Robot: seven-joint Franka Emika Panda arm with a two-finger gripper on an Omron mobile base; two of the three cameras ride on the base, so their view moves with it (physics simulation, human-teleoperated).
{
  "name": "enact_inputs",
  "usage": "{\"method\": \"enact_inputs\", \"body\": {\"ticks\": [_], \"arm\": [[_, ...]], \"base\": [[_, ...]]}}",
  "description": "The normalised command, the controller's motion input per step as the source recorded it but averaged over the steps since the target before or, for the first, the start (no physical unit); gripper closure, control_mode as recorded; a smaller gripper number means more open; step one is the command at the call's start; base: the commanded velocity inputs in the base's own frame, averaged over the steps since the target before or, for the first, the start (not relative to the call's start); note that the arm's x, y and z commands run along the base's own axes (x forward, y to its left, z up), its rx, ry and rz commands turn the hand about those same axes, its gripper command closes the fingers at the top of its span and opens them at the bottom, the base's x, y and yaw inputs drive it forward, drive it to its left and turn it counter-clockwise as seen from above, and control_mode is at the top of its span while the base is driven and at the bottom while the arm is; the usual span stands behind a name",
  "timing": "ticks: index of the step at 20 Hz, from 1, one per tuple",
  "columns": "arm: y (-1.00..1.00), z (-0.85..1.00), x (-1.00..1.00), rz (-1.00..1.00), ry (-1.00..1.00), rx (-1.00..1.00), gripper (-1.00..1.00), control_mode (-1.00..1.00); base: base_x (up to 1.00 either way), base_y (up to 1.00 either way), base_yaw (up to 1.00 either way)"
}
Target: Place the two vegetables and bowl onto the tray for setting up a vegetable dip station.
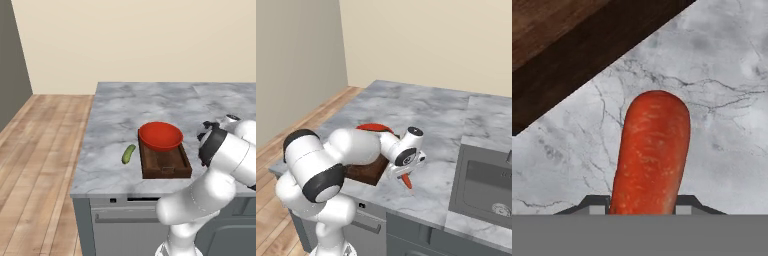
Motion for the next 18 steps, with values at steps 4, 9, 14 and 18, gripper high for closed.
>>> {"method": "enact_inputs", "body": {"ticks": [4, 9, 14, 18], "arm": [[0.35, 0.42, -0.23, 0.19, 0.0, 0.0, 1.0, -1.0], [0.46, 0.32, -0.19, 0.2, 0.0, 0.0, 1.0, -1.0], [0.5, 0.14, -0.08, 0.12, -0.01, 0.0, 1.0, -1.0], [0.54, 0.17, 0.0, 0.09, -0.02, 0.0, 1.0, -1.0]], "base": [[0.0, 0.0, 0.0], [0.0, 0.0, 0.0], [0.0, 0.0, 0.0], [0.0, 0.0, 0.0]]}}
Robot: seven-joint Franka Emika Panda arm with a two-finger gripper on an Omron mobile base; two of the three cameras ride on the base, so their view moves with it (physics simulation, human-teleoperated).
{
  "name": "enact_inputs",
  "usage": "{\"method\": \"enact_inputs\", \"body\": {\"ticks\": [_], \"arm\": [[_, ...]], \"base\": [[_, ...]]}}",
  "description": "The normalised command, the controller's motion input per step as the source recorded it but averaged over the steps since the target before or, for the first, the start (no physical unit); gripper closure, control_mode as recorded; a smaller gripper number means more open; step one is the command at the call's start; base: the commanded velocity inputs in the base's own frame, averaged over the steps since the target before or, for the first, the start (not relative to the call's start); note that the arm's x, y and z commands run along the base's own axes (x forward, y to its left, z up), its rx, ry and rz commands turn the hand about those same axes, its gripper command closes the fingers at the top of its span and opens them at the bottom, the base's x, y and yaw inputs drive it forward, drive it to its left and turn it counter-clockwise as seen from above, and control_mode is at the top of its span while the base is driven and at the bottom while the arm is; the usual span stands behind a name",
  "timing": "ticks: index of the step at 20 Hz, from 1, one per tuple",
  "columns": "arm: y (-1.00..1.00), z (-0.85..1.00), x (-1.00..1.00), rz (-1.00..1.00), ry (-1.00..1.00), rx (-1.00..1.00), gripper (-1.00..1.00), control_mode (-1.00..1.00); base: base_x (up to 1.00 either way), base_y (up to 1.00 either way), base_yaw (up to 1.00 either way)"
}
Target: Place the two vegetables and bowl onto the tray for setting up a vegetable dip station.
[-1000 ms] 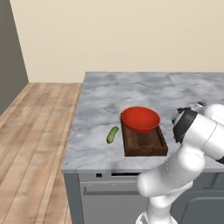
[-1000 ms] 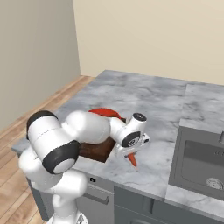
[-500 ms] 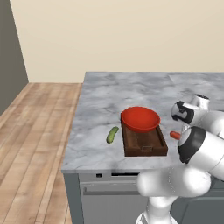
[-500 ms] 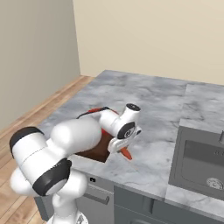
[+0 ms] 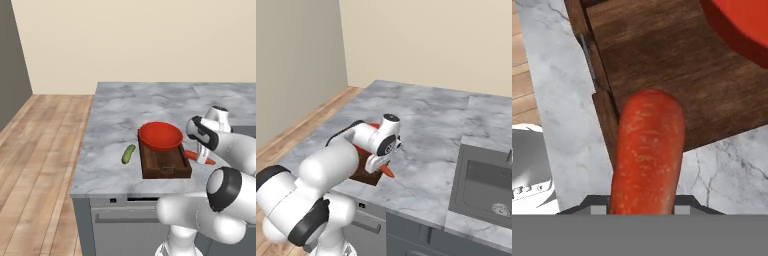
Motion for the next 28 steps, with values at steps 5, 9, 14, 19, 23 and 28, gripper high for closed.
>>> {"method": "enact_inputs", "body": {"ticks": [5, 9, 14, 19, 23, 28], "arm": [[0.5, 0.09, 0.02, 0.11, 0.0, 0.01, 1.0, -1.0], [0.41, 0.01, 0.07, 0.12, 0.0, 0.05, 1.0, -1.0], [0.33, 0.0, 0.12, 0.05, -0.07, 0.07, 1.0, -1.0], [0.26, 0.0, 0.17, 0.0, -0.08, 0.05, 1.0, -1.0], [0.25, -0.03, 0.15, 0.0, -0.06, 0.04, 1.0, -1.0], [0.2, -0.1, 0.15, 0.0, -0.03, 0.05, 1.0, -1.0]], "base": [[0.0, 0.0, 0.0], [0.0, 0.0, 0.0], [0.0, 0.0, 0.0], [0.0, 0.0, 0.0], [0.0, 0.0, 0.0], [0.0, 0.0, 0.0]]}}
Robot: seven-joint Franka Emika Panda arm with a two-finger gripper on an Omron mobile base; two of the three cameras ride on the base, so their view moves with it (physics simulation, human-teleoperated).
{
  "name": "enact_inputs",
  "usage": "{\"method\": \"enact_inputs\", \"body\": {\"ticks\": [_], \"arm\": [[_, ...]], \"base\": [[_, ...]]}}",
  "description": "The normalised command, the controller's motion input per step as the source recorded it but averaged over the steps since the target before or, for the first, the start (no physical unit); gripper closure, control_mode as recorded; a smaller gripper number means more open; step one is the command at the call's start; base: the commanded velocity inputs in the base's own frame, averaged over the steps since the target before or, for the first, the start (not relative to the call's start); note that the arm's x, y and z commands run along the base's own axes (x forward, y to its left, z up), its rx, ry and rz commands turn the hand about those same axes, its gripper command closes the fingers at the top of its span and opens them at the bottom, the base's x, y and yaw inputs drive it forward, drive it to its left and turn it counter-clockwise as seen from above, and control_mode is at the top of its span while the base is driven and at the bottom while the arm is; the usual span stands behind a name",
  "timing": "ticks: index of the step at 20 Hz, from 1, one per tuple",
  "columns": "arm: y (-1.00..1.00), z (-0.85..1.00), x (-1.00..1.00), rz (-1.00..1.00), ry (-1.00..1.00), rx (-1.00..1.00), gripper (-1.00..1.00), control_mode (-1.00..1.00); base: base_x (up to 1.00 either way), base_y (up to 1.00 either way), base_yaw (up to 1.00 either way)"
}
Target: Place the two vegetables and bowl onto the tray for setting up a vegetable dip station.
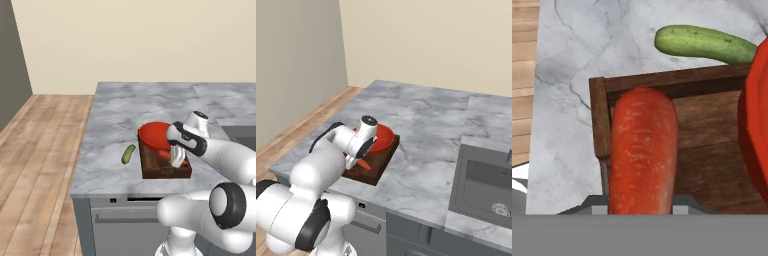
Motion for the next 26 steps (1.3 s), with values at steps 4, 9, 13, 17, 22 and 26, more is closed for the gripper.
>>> {"method": "enact_inputs", "body": {"ticks": [4, 9, 13, 17, 22, 26], "arm": [[0.12, -0.15, 0.13, 0.0, -0.03, 0.05, 1.0, -1.0], [0.08, -0.12, 0.09, 0.0, -0.05, 0.04, 1.0, -1.0], [0.05, -0.1, 0.07, 0.0, -0.05, 0.02, 1.0, -1.0], [0.03, -0.08, 0.05, 0.0, -0.01, 0.02, 1.0, -1.0], [0.01, -0.08, 0.05, 0.0, 0.0, 0.01, 1.0, -1.0], [0.01, -0.07, 0.05, 0.0, 0.0, 0.03, 1.0, -1.0]], "base": [[0.0, 0.0, 0.0], [0.0, 0.0, 0.0], [0.0, 0.0, 0.0], [0.0, 0.0, 0.0], [0.0, 0.0, 0.0], [0.0, 0.0, 0.0]]}}
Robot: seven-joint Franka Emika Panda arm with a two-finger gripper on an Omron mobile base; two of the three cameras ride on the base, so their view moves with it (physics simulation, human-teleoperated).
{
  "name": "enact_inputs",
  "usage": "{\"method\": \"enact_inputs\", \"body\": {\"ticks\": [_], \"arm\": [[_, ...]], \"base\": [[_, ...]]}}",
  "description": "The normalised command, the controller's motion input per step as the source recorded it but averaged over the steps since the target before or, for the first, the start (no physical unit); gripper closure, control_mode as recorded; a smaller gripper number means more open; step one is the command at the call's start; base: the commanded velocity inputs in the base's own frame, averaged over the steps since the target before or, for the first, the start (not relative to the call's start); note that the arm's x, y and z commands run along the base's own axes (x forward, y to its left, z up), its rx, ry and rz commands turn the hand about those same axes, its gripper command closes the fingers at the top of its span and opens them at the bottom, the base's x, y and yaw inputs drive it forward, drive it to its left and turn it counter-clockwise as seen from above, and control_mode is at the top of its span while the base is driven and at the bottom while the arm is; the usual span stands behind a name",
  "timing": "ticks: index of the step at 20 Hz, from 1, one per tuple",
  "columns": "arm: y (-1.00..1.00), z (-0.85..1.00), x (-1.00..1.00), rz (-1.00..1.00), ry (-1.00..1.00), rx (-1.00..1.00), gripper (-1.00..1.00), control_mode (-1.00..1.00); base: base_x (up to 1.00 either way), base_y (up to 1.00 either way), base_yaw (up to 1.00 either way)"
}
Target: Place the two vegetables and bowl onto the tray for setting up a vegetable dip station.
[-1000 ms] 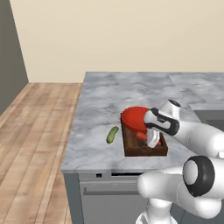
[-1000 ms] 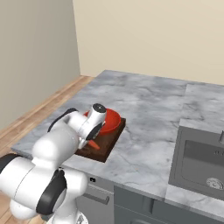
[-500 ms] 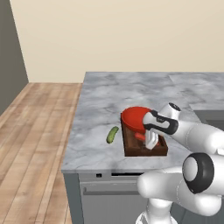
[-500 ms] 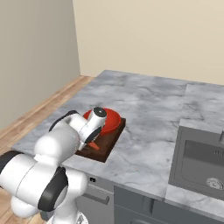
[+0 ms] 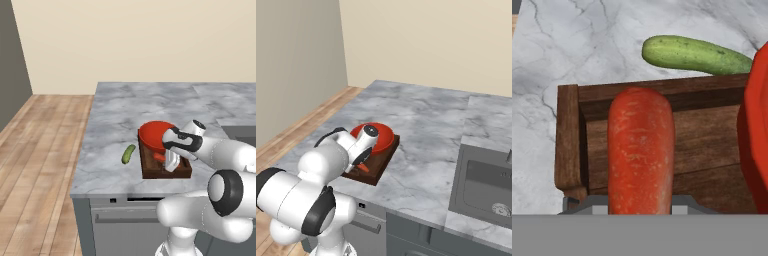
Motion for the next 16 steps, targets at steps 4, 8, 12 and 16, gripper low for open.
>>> {"method": "enact_inputs", "body": {"ticks": [4, 8, 12, 16], "arm": [[0.02, -0.08, 0.01, 0.0, 0.0, 0.02, 1.0, -1.0], [0.02, -0.07, 0.0, 0.0, 0.0, 0.01, 1.0, -1.0], [0.02, -0.02, 0.0, 0.0, 0.0, 0.02, 1.0, -1.0], [0.04, 0.0, 0.0, 0.0, 0.0, 0.02, -1.0, -1.0]], "base": [[0.0, 0.0, 0.0], [0.0, 0.0, 0.0], [0.0, 0.0, 0.0], [0.0, 0.0, 0.0]]}}
